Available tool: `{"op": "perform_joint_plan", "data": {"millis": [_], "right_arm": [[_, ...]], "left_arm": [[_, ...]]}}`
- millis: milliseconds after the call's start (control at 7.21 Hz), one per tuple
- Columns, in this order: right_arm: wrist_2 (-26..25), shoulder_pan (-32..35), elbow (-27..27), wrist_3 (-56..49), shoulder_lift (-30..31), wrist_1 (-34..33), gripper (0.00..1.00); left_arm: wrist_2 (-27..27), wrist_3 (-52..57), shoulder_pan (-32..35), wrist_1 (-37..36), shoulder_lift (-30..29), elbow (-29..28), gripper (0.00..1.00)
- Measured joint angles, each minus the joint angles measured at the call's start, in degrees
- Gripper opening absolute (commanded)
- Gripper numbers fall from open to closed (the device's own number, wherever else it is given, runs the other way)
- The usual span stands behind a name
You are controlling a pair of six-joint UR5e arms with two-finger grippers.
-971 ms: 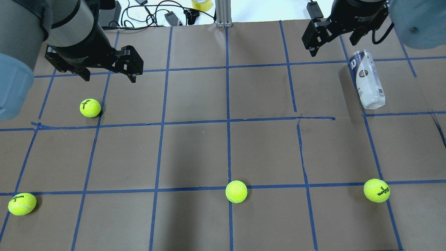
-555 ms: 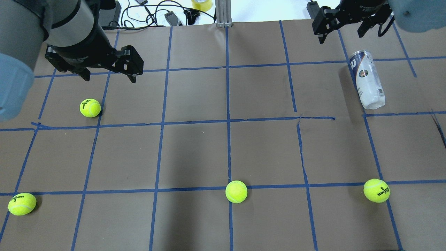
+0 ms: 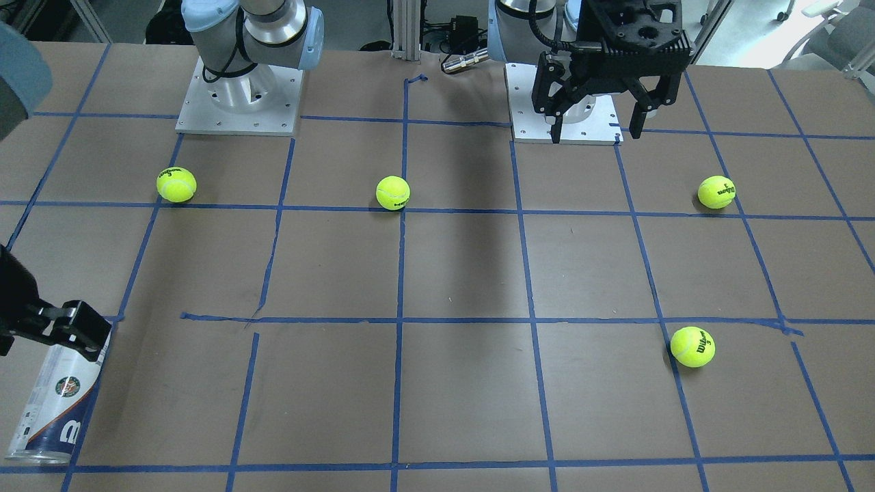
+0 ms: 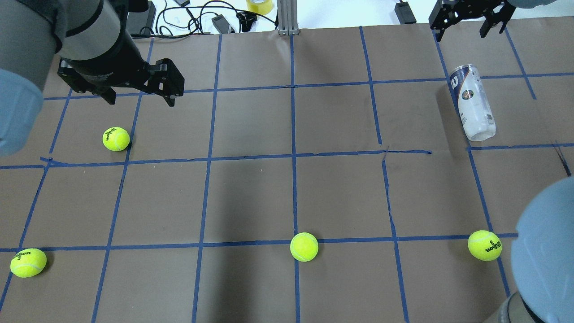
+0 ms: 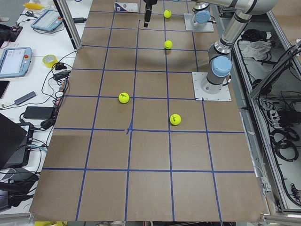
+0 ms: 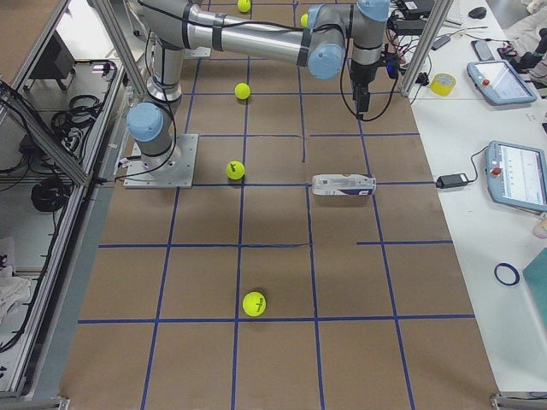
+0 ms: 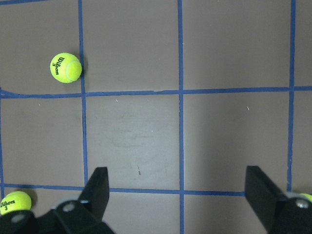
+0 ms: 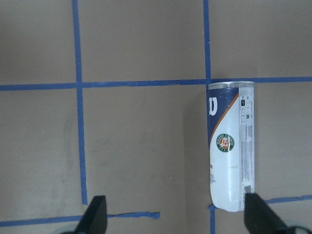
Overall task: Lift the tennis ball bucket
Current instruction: 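Lower the right gripper and close it on the can's end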
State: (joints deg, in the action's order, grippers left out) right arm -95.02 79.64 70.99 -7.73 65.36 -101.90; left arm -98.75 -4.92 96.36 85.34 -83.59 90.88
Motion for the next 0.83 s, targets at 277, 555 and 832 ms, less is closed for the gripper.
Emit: {"op": "perform_joint_plan", "data": {"millis": [277, 555, 832], "right_arm": [[-0.1, -3.2, -1.1, -2.7, -5.9, -4.1, 1.0], [0.0, -5.4, -0.8, -8.0, -11.1, -11.3, 1.0], [0.0, -6.7, -0.3, -11.9, -15.3, -17.4, 1.0]], "left_arm": [[0.0, 0.0, 0.0, 0.0, 0.0, 0.0, 1.0], [0.0, 0.0, 0.0, 0.0, 0.0, 0.0, 1.0], [0.0, 0.0, 0.0, 0.0, 0.0, 0.0, 1.0]]}}
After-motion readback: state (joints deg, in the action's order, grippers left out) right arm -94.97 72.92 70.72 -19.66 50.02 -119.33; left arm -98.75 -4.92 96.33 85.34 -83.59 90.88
